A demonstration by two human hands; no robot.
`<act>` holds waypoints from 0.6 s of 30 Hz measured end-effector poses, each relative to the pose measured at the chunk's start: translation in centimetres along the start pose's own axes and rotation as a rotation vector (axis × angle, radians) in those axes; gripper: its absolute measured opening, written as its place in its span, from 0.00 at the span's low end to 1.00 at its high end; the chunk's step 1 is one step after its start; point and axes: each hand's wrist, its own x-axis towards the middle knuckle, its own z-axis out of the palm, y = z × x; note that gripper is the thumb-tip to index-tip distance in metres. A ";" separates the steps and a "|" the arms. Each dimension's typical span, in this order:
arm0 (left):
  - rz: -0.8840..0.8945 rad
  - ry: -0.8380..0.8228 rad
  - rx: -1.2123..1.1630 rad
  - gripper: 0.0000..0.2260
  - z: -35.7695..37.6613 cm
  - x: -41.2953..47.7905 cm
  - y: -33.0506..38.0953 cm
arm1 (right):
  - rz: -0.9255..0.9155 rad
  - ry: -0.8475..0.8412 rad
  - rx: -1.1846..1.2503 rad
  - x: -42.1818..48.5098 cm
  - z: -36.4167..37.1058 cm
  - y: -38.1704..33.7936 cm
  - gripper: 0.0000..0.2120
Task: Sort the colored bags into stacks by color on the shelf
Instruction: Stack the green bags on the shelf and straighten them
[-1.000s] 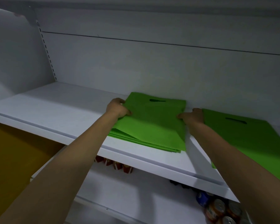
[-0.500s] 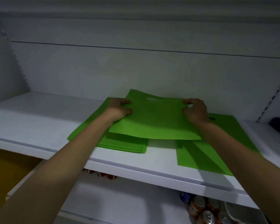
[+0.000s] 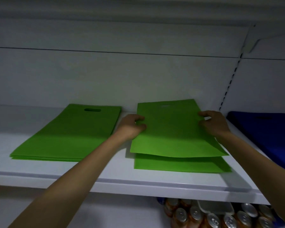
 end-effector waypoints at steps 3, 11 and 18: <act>-0.023 -0.006 0.053 0.21 1.6 -0.7 0.0 | 0.050 -0.021 0.017 0.1 -0.2 1.5 0.20; -0.105 0.033 0.137 0.29 3.4 -2.0 -0.9 | 0.049 -0.124 -0.154 -1.0 0.5 3.2 0.22; -0.144 0.008 -0.183 0.29 4.0 -2.7 0.2 | 0.150 -0.021 0.149 -1.3 0.4 3.7 0.21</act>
